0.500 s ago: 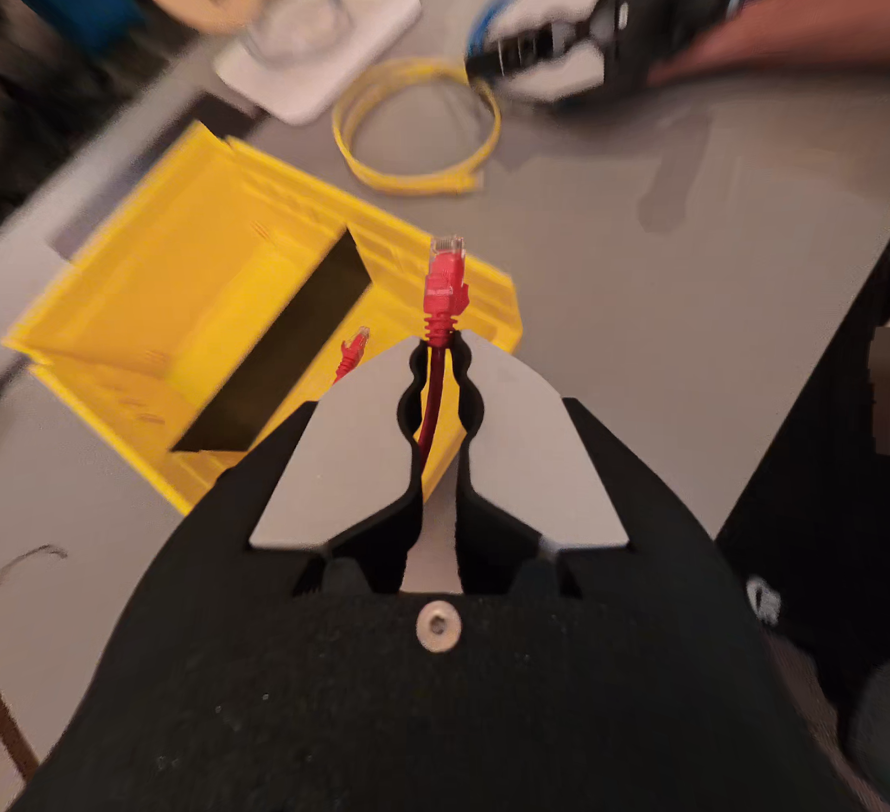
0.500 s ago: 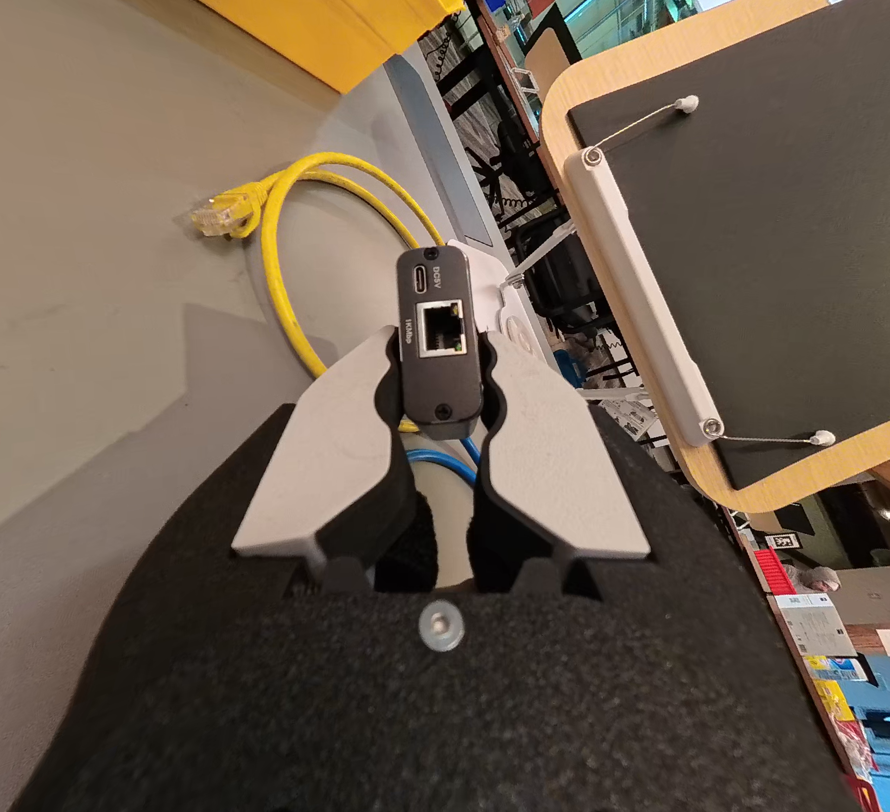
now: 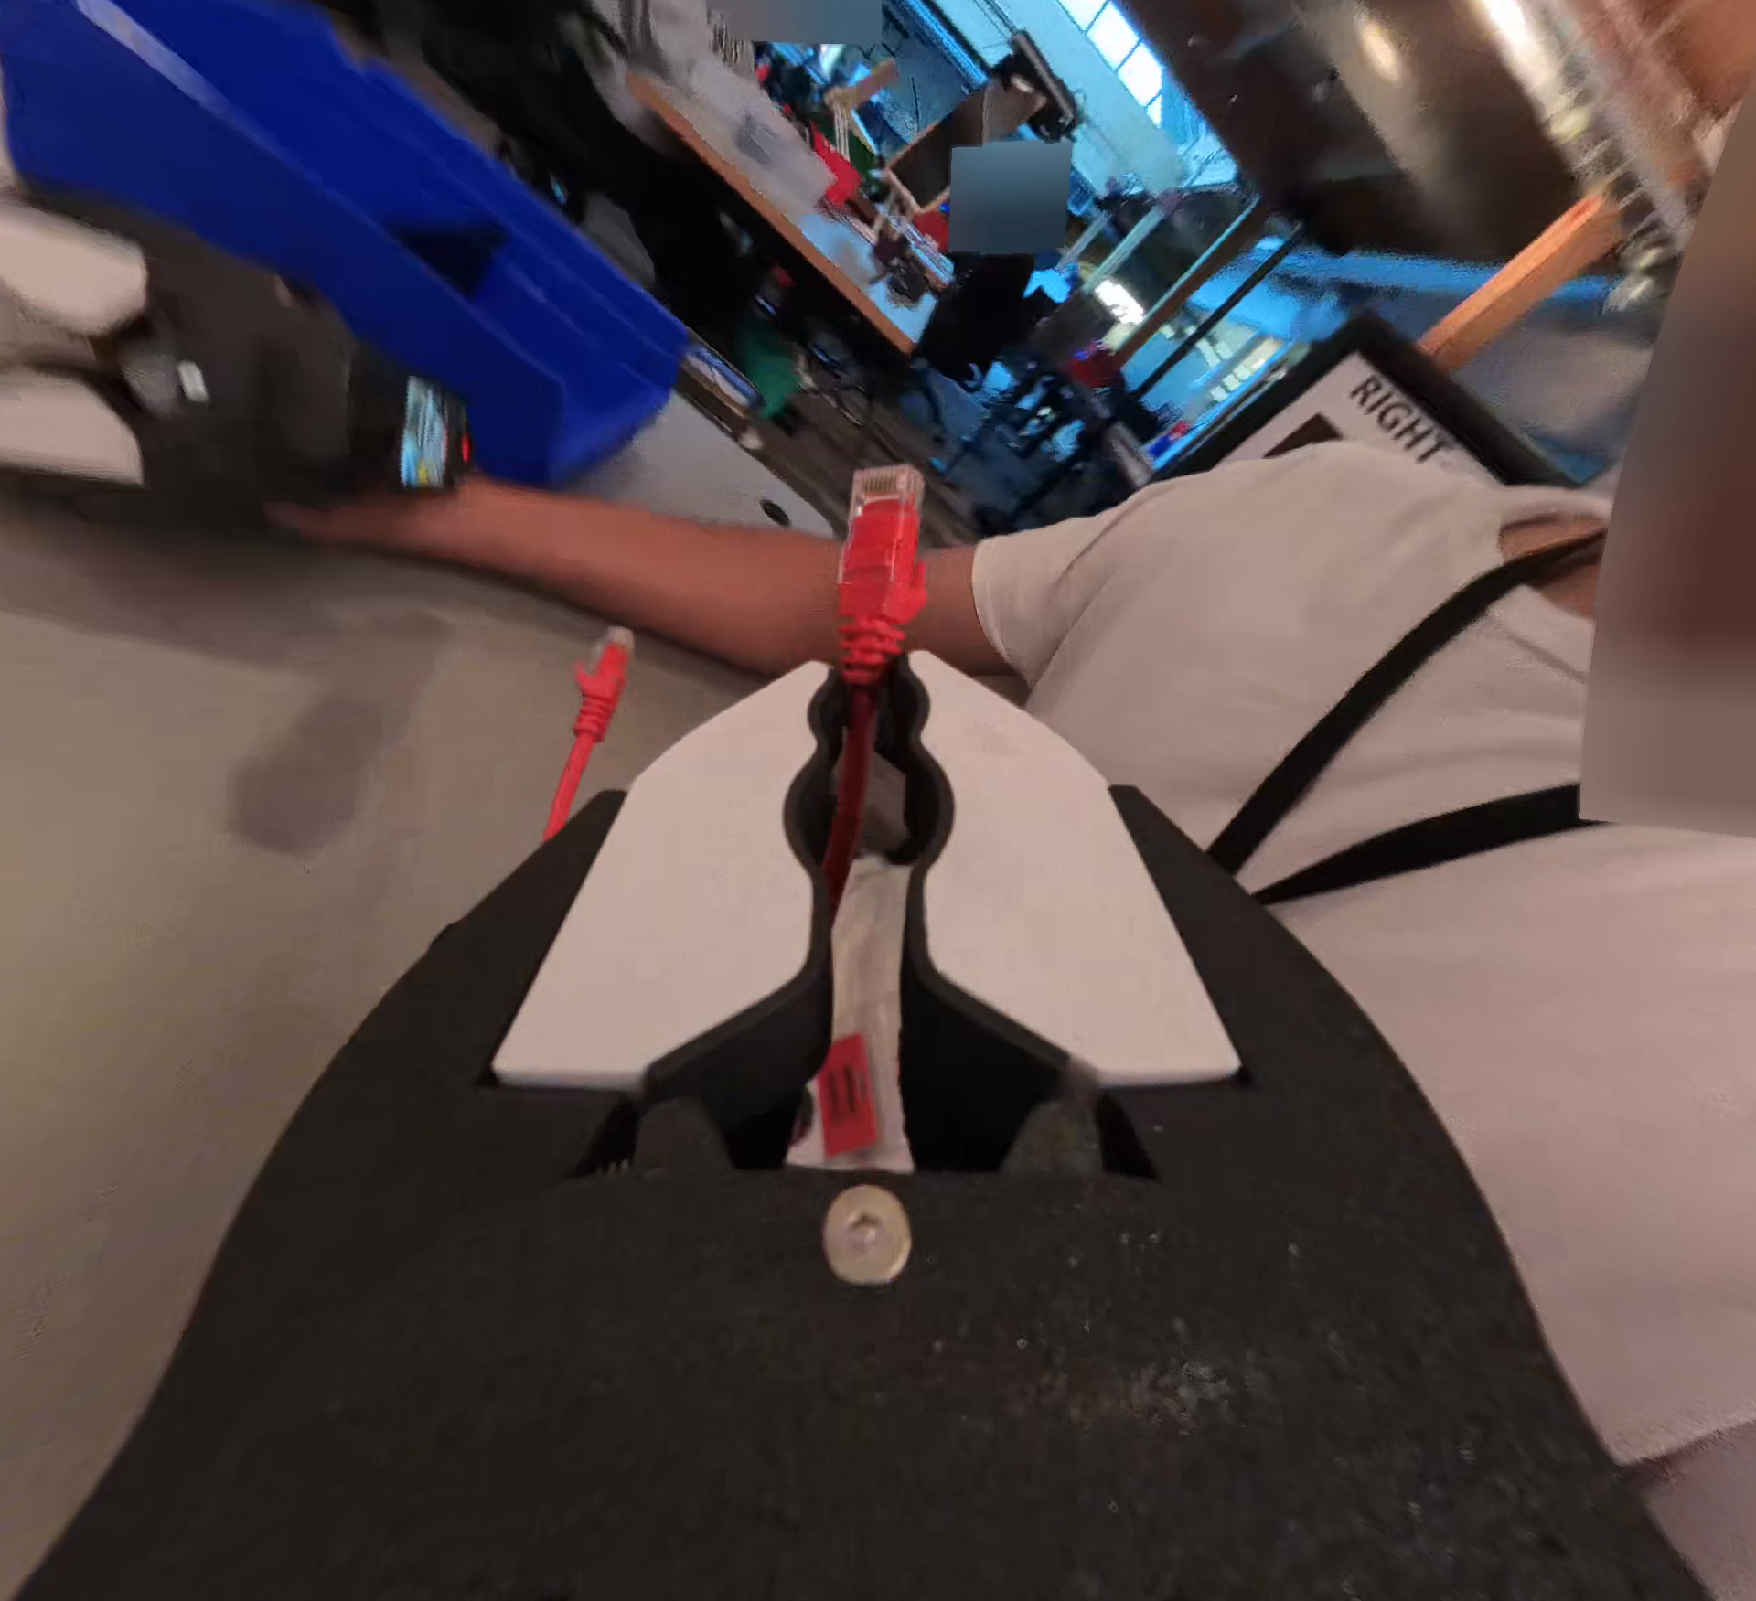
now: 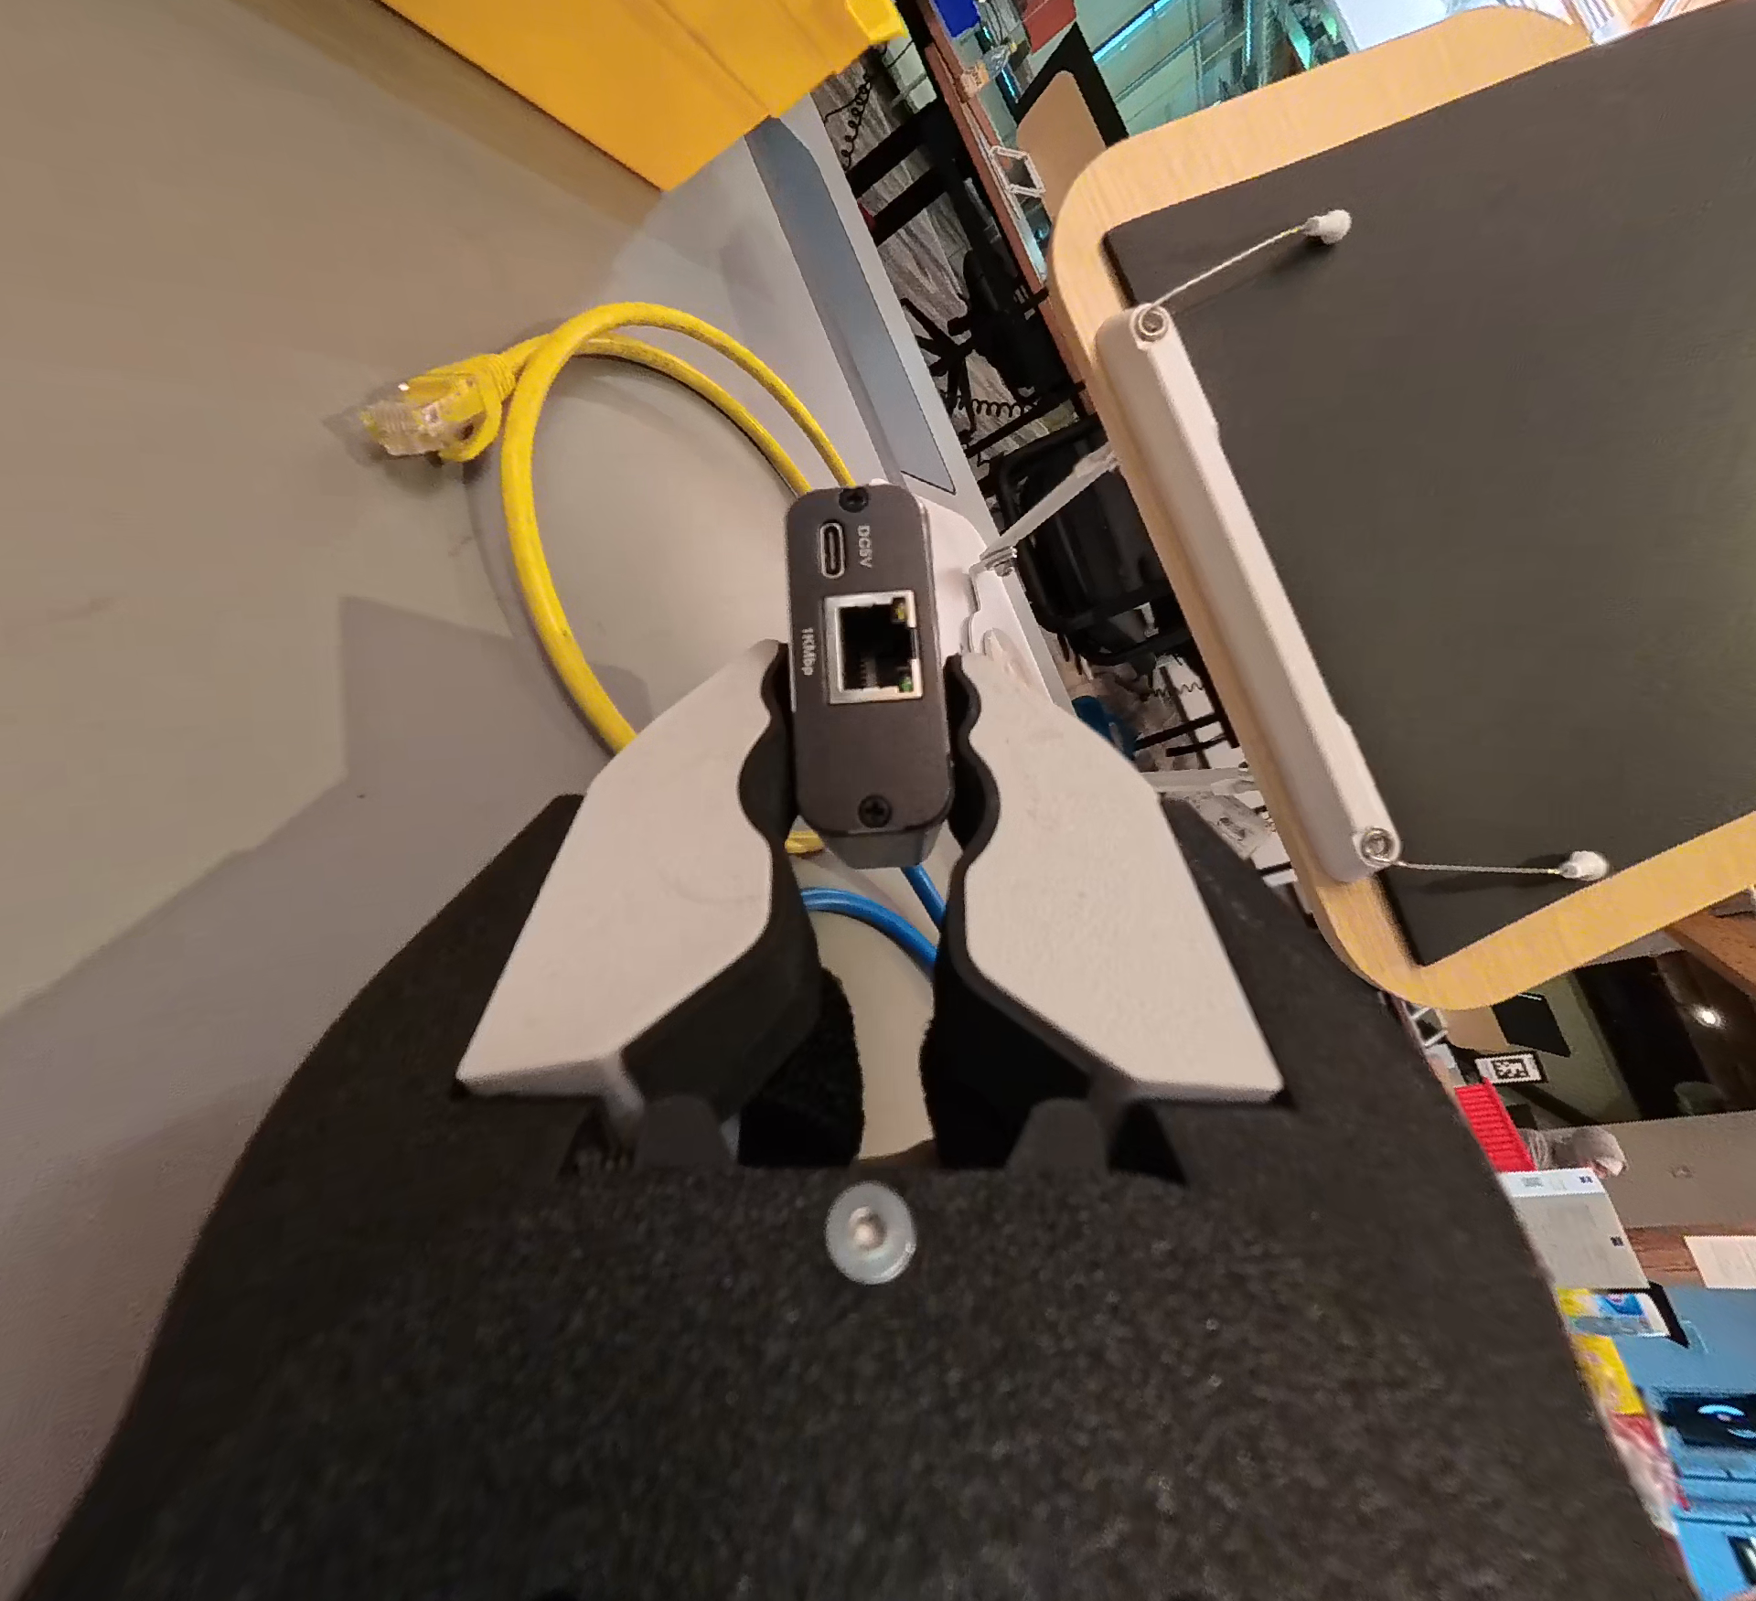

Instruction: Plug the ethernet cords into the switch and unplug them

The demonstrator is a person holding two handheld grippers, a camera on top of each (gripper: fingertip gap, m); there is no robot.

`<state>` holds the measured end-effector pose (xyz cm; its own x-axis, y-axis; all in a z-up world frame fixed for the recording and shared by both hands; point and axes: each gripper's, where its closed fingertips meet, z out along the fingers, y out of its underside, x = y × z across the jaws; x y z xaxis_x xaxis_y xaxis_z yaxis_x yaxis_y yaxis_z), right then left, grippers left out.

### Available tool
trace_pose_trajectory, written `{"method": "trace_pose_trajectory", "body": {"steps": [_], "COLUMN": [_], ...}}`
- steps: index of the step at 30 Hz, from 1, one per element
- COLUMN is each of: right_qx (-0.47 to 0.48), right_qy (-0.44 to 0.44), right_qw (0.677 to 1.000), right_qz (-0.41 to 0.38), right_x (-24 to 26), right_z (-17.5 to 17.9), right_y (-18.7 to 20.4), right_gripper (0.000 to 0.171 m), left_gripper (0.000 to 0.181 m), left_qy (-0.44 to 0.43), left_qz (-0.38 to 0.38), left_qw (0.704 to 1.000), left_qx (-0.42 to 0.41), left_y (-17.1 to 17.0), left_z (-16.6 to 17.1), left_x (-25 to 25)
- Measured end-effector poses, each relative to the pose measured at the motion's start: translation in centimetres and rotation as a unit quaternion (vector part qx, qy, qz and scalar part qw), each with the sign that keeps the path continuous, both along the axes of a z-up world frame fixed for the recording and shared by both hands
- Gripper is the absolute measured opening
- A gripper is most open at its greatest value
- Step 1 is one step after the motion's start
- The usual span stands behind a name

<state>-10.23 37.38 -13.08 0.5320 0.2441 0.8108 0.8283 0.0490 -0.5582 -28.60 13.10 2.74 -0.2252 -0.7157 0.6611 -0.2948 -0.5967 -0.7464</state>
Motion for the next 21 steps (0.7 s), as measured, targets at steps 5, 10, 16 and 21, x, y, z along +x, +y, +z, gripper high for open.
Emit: {"method": "trace_pose_trajectory", "body": {"steps": [5, 10, 16, 21], "right_qx": [0.005, 0.005, 0.007, 0.007], "right_qy": [-0.019, -0.019, -0.029, -0.030], "right_qw": [1.000, 1.000, 1.000, 0.999], "right_qz": [0.001, -0.003, -0.007, -0.006], "right_x": [-0.3, -0.2, -0.2, -0.2], "right_z": [-0.2, -0.2, -0.3, -0.3], "right_y": [-0.2, -0.1, -0.1, 0.0], "right_gripper": [0.027, 0.027, 0.027, 0.027], "left_gripper": [0.009, 0.009, 0.009, 0.009], "left_qy": [0.062, 0.111, 0.097, 0.060], "left_qz": [-0.020, 0.056, 0.069, 0.131], "left_qw": [0.996, 0.991, 0.992, 0.986], "left_qx": [-0.067, -0.056, -0.035, -0.080], "left_y": [1.8, 5.6, 5.9, 8.1], "left_z": [-7.5, -12.5, -12.4, -11.6], "left_x": [1.2, 1.5, 2.1, 2.7]}}
